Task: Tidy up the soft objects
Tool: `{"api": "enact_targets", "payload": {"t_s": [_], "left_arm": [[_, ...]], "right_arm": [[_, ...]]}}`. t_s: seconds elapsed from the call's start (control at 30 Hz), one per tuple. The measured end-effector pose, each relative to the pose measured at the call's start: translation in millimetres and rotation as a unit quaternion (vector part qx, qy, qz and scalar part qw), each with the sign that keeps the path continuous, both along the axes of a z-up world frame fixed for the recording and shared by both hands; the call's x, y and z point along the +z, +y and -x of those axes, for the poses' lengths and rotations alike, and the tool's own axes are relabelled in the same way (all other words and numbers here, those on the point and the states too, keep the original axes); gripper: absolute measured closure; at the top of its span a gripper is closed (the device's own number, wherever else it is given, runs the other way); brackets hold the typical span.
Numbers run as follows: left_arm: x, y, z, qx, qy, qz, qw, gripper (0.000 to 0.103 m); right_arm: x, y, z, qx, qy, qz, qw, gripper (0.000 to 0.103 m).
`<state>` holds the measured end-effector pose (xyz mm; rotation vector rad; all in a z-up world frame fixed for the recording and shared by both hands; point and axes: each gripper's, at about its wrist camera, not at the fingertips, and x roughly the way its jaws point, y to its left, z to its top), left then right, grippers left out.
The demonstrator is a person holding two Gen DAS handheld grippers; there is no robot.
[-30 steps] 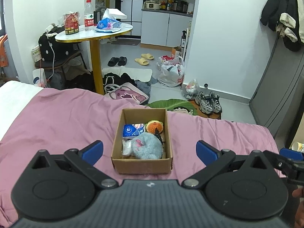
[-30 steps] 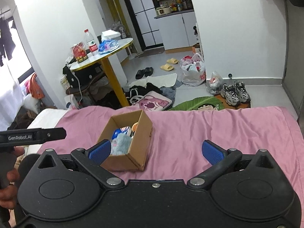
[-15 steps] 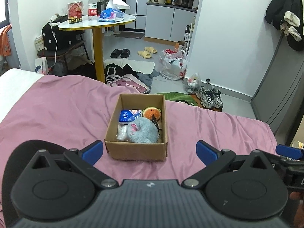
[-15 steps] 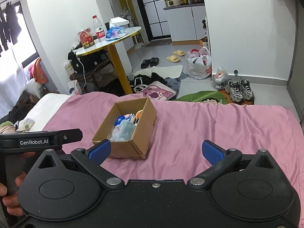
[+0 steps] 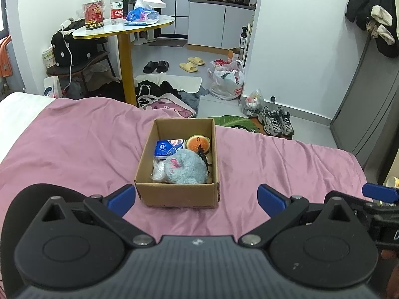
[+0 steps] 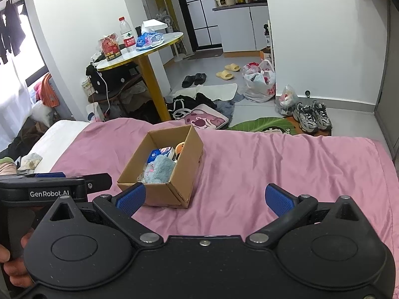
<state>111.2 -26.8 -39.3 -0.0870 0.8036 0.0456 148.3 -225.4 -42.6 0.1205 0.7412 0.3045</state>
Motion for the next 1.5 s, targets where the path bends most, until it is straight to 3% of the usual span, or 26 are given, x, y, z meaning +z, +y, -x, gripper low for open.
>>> {"api": "enact_targets", "payload": {"t_s": [1.5], "left_arm": [[0.2,6.0,-7.3,0.003,0.002,-0.005,1.0,0.0]], "right_arm": [[2.7,-2.0,-13.3,-0.004,-0.002,0.004,1.0,0.0]]}}
